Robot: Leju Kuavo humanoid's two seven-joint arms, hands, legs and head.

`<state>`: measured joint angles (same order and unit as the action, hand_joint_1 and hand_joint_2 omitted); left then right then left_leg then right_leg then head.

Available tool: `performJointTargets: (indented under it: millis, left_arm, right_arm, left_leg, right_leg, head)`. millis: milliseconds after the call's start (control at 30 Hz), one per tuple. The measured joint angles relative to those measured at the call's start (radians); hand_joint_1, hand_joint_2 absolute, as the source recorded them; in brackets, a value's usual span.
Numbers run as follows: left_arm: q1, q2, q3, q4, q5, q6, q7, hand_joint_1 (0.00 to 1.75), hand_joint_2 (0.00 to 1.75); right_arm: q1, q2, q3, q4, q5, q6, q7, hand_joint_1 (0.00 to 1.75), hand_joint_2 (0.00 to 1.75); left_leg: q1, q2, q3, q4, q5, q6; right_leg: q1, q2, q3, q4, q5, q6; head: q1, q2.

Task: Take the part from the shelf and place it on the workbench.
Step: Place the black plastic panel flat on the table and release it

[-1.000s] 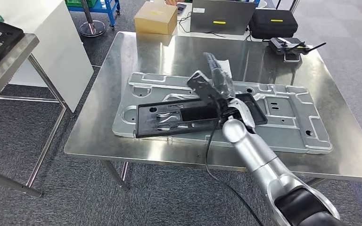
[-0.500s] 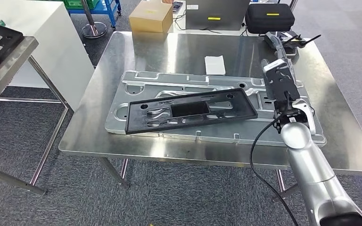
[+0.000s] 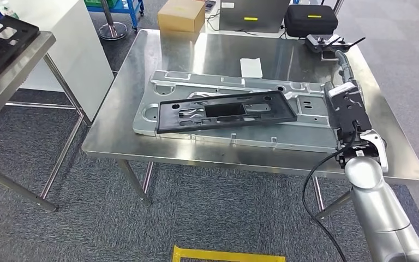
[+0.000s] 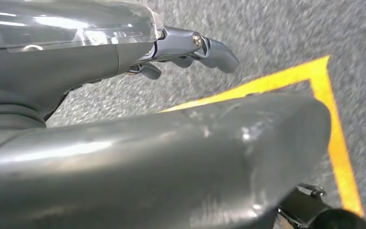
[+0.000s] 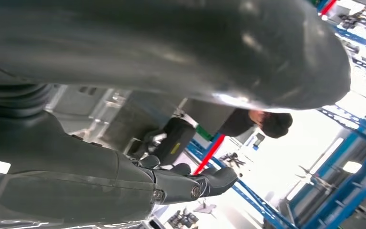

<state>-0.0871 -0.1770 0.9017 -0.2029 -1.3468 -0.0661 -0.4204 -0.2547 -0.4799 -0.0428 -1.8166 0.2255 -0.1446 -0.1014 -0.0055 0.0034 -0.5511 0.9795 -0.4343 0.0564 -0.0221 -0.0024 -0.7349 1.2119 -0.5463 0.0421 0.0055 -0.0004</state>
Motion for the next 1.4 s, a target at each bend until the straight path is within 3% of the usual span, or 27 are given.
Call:
performJointTargets:
  millis: [33,100,167,233,267,333,367,433,500,533,567,600,667,733,767,833,900,1000,1033,1067,1100,1133,1167,1200,1267,1333,1400]
  left_arm:
    - [0.0,-0.001,-0.001,0.0,-0.002,0.0,0.001,0.0,0.0]
    - [0.0,-0.003,-0.003,0.0,-0.008,0.0,0.003,0.0,0.0]
    - [-0.001,-0.004,-0.007,0.0,-0.012,0.0,0.004,0.0,0.0]
    - [-0.003,-0.005,-0.011,0.0,-0.013,-0.001,0.005,0.0,0.0]
    - [-0.004,-0.006,-0.013,0.0,-0.014,-0.002,0.005,0.0,0.0]
    - [-0.004,-0.008,-0.016,0.0,-0.014,-0.005,0.005,0.0,0.0]
    - [-0.004,-0.009,-0.017,0.0,-0.015,-0.005,0.005,0.0,0.0]
    - [-0.003,-0.009,-0.021,0.0,-0.018,-0.006,0.005,0.0,0.0]
    - [-0.003,-0.01,-0.025,0.0,-0.025,-0.006,0.006,0.0,0.0]
    - [-0.003,-0.01,-0.027,0.0,-0.029,-0.006,0.006,0.0,0.0]
    - [-0.003,-0.01,-0.028,0.0,-0.031,-0.006,0.007,0.0,0.0]
    - [-0.003,-0.01,-0.029,0.0,-0.033,-0.006,0.007,0.0,0.0]
    - [-0.004,-0.01,-0.032,0.0,-0.034,-0.005,0.008,0.0,0.0]
    - [-0.007,-0.01,-0.035,0.0,-0.034,-0.003,0.009,0.0,0.0]
    - [-0.008,-0.01,-0.036,0.0,-0.034,-0.001,0.01,0.0,0.0]
    - [-0.008,-0.011,-0.037,0.001,-0.034,0.001,0.013,0.0,0.0]
    - [-0.007,-0.012,-0.038,0.002,-0.034,0.002,0.016,0.0,0.0]
    - [-0.008,-0.013,-0.04,0.002,-0.034,0.002,0.017,0.0,0.0]
    - [-0.007,-0.013,-0.041,0.002,-0.035,0.002,0.017,0.0,0.0]
    - [-0.007,-0.014,-0.043,0.002,-0.035,0.002,0.017,0.0,0.0]
    - [-0.006,-0.014,-0.044,0.002,-0.035,0.002,0.017,0.0,0.0]
    - [-0.006,-0.015,-0.044,0.002,-0.036,0.002,0.017,0.0,0.0]
    - [-0.006,-0.016,-0.045,0.002,-0.037,0.002,0.017,0.0,0.0]
    - [-0.007,-0.017,-0.045,0.002,-0.038,0.002,0.017,0.0,0.0]
    - [-0.007,-0.018,-0.046,0.002,-0.038,0.002,0.017,0.0,0.0]
    - [-0.005,-0.019,-0.047,0.002,-0.038,0.002,0.017,0.0,0.0]
    - [-0.004,-0.018,-0.048,0.002,-0.039,0.002,0.017,0.0,0.0]
  right_arm:
    - [0.006,0.0,-0.002,0.0,0.0,0.0,0.0,0.0,0.0]
    - [0.012,0.0,-0.007,0.0,0.0,0.0,-0.001,0.0,0.0]
    - [0.01,0.0,-0.011,0.0,0.001,0.001,-0.003,0.0,0.0]
    - [0.009,0.0,-0.014,-0.002,0.003,0.002,-0.004,0.0,0.0]
    - [0.01,0.0,-0.014,-0.003,0.004,0.002,-0.004,0.0,0.0]
    - [0.014,0.0,-0.015,-0.004,0.006,0.004,-0.004,0.0,0.0]
    - [0.016,0.0,-0.015,-0.004,0.006,0.004,-0.004,0.0,0.0]
    - [0.021,0.001,-0.014,-0.003,0.006,0.005,-0.004,0.0,0.0]
    - [0.028,0.001,-0.015,-0.003,0.006,0.006,-0.004,0.0,0.0]
    - [0.032,0.001,-0.015,-0.003,0.007,0.007,-0.004,0.0,0.0]
    - [0.036,0.001,-0.015,-0.003,0.007,0.008,-0.004,0.0,0.0]
    - [0.039,0.001,-0.015,-0.003,0.008,0.008,-0.004,0.0,0.0]
    - [0.042,0.001,-0.018,-0.003,0.009,0.008,-0.005,0.0,0.0]
    - [0.043,0.001,-0.022,-0.003,0.01,0.007,-0.005,0.0,0.0]
    - [0.044,0.001,-0.024,-0.003,0.011,0.007,-0.006,0.0,0.0]
    - [0.046,0.002,-0.028,-0.003,0.011,0.009,-0.006,0.0,0.0]
    - [0.046,0.003,-0.029,-0.003,0.012,0.011,-0.006,0.0,0.0]
    - [0.042,0.004,-0.03,-0.001,0.014,0.015,-0.006,0.0,0.0]
    - [0.042,0.004,-0.03,0.002,0.014,0.016,-0.006,0.0,0.0]
    - [0.041,0.004,-0.03,0.004,0.015,0.017,-0.006,0.0,0.0]
    - [0.041,0.004,-0.03,0.007,0.015,0.018,-0.006,0.0,0.0]
    - [0.039,0.004,-0.03,0.009,0.015,0.018,-0.006,0.0,0.0]
    - [0.037,0.004,-0.031,0.01,0.015,0.018,-0.006,0.0,0.0]
    - [0.033,0.004,-0.031,0.011,0.015,0.018,-0.006,0.0,0.0]
    - [0.026,0.004,-0.031,0.012,0.015,0.019,-0.006,0.0,0.0]
    - [0.024,0.005,-0.031,0.014,0.016,0.019,-0.006,0.0,0.0]
    - [0.022,0.006,-0.03,0.016,0.016,0.02,-0.006,0.0,0.0]
  left_leg:
    - [0.0,0.001,-0.018,0.002,0.012,-0.002]
    - [0.003,0.002,-0.055,0.011,0.032,-0.008]
    - [0.005,0.002,-0.09,0.027,0.047,-0.019]
    - [0.005,0.001,-0.11,0.043,0.06,-0.032]
    - [0.005,0.0,-0.114,0.045,0.067,-0.039]
    - [0.007,-0.001,-0.116,0.046,0.078,-0.052]
    - [0.009,-0.002,-0.123,0.056,0.064,-0.057]
    - [0.013,-0.004,-0.148,0.132,-0.023,-0.065]
    - [0.014,-0.004,-0.177,0.262,-0.117,-0.07]
    - [0.014,-0.004,-0.182,0.314,-0.132,-0.071]
    - [0.014,-0.004,-0.172,0.338,-0.124,-0.069]
    - [0.013,-0.004,-0.145,0.327,-0.101,-0.065]
    - [0.009,-0.004,-0.044,0.212,-0.067,-0.05]
    - [0.002,-0.004,0.051,0.076,-0.082,-0.037]
    - [-0.002,-0.004,0.072,0.038,-0.092,-0.033]
    - [-0.004,-0.003,0.07,0.017,-0.077,-0.025]
    - [-0.001,0.001,0.056,0.0,-0.046,-0.012]
    - [0.0,0.005,0.01,-0.007,-0.001,-0.002]
    - [0.0,0.005,-0.009,-0.005,0.012,-0.003]
    - [0.0,0.005,-0.028,-0.003,0.025,-0.004]
    - [0.001,0.005,-0.048,0.002,0.037,-0.007]
    - [0.002,0.005,-0.067,0.007,0.047,-0.01]
    - [0.003,0.005,-0.083,0.015,0.056,-0.015]
    - [0.003,0.004,-0.098,0.025,0.063,-0.02]
    - [0.0,0.003,-0.114,0.038,0.078,-0.031]
    - [0.0,0.002,-0.12,0.038,0.095,-0.044]
    - [0.003,0.0,-0.134,0.059,0.066,-0.056]
  right_leg:
    - [-0.002,0.0,0.002,0.042,-0.012,0.005]
    - [-0.007,0.0,0.047,0.047,0.025,0.013]
    - [-0.012,0.0,0.146,-0.057,0.051,0.018]
    - [-0.008,0.002,0.229,-0.173,0.024,0.008]
    - [-0.004,0.003,0.245,-0.201,0.009,0.0]
    - [-0.002,-0.001,0.239,-0.207,0.017,-0.02]
    - [-0.003,-0.004,0.231,-0.207,0.027,-0.03]
    - [-0.003,-0.009,0.209,-0.208,0.051,-0.047]
    - [0.001,-0.009,0.18,-0.207,0.074,-0.054]
    - [0.003,-0.009,0.164,-0.205,0.085,-0.054]
    - [0.006,-0.009,0.148,-0.203,0.097,-0.054]
    - [0.008,-0.009,0.131,-0.2,0.107,-0.053]
    - [0.013,-0.009,0.105,-0.194,0.126,-0.049]
    - [0.014,-0.01,0.092,-0.191,0.142,-0.041]
    - [0.012,-0.011,0.091,-0.192,0.151,-0.034]
    - [0.008,-0.013,0.089,-0.2,0.169,-0.021]
    - [0.006,-0.008,0.074,-0.18,0.135,-0.011]
    - [0.003,-0.002,0.032,-0.026,-0.01,-0.002]
    - [0.002,-0.002,0.024,0.032,-0.031,0.002]
    - [0.0,-0.002,0.026,0.07,-0.028,0.005]
    - [-0.002,-0.002,0.042,0.078,-0.003,0.008]
    - [-0.005,-0.002,0.077,0.051,0.029,0.011]
    - [-0.008,-0.002,0.127,-0.006,0.047,0.013]
    - [-0.009,-0.001,0.186,-0.083,0.044,0.014]
    - [-0.006,-0.001,0.265,-0.199,0.008,0.006]
    - [-0.002,-0.002,0.271,-0.224,-0.001,-0.011]
    - [-0.004,-0.007,0.252,-0.223,0.02,-0.029]
  head:
    - [0.0,0.0]
    - [0.0,0.0]
    - [0.0,0.0]
    - [0.0,0.0]
    - [0.0,0.0]
    - [0.0,0.0]
    - [0.0,0.0]
    - [0.0,0.0]
    - [-0.001,0.0]
    - [-0.001,0.0]
    - [-0.001,0.0]
    - [-0.001,0.0]
    - [-0.001,0.0]
    - [0.0,0.0]
    - [-0.001,0.0]
    - [-0.002,0.0]
    - [0.0,0.0]
    - [0.007,0.0]
    - [0.007,0.0]
    - [0.007,0.0]
    - [0.007,0.0]
    - [0.007,0.0]
    - [0.007,0.0]
    - [0.009,0.0]
    - [0.01,0.0]
    - [0.01,0.0]
    - [0.01,0.0]
